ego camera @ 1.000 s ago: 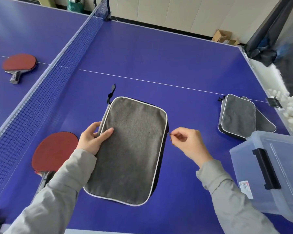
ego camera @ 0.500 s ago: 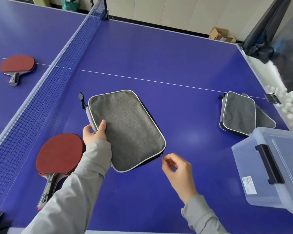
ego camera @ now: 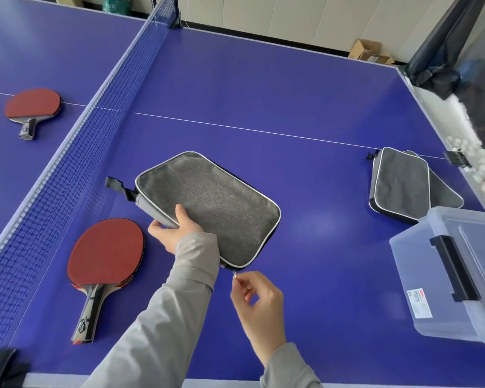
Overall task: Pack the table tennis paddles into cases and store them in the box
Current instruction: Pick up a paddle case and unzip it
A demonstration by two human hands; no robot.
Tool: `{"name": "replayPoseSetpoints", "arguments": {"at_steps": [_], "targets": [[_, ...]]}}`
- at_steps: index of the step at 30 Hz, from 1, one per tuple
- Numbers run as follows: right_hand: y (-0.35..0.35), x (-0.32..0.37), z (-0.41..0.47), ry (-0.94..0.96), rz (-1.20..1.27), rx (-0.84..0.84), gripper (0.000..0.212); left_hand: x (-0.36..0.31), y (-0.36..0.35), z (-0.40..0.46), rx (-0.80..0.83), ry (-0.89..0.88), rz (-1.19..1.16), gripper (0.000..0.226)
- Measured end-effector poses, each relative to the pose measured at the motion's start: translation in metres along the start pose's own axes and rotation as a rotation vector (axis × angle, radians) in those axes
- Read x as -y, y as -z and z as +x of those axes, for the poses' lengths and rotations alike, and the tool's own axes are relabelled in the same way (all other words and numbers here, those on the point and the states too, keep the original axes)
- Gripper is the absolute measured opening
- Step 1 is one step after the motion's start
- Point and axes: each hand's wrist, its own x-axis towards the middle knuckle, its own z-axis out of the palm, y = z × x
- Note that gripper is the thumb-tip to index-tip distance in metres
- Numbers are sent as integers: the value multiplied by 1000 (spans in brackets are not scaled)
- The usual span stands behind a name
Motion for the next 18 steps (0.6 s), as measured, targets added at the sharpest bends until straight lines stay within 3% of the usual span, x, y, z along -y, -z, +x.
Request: {"name": "replayPoseSetpoints", "arguments": {"at_steps": [4, 7, 9, 13, 15, 18], "targets": [[-12, 3, 5, 129, -138, -38, 8, 2, 0, -1, 18, 9, -11, 46], [-4, -1, 5, 161, -158, 47, 11, 1, 5, 6, 89, -52, 33, 41], [14, -8, 6, 27, -49, 23, 18, 0, 11, 17, 168, -96, 80, 35], [70, -26, 35, -385, 215, -260, 10, 4, 28, 39, 432, -131, 203, 28], [90, -27, 56, -501, 378, -171, 15, 10, 34, 42, 600, -74, 240, 24], [100, -20, 72, -586, 608, 151, 33, 22, 37, 37, 771, -15, 280, 22]]}}
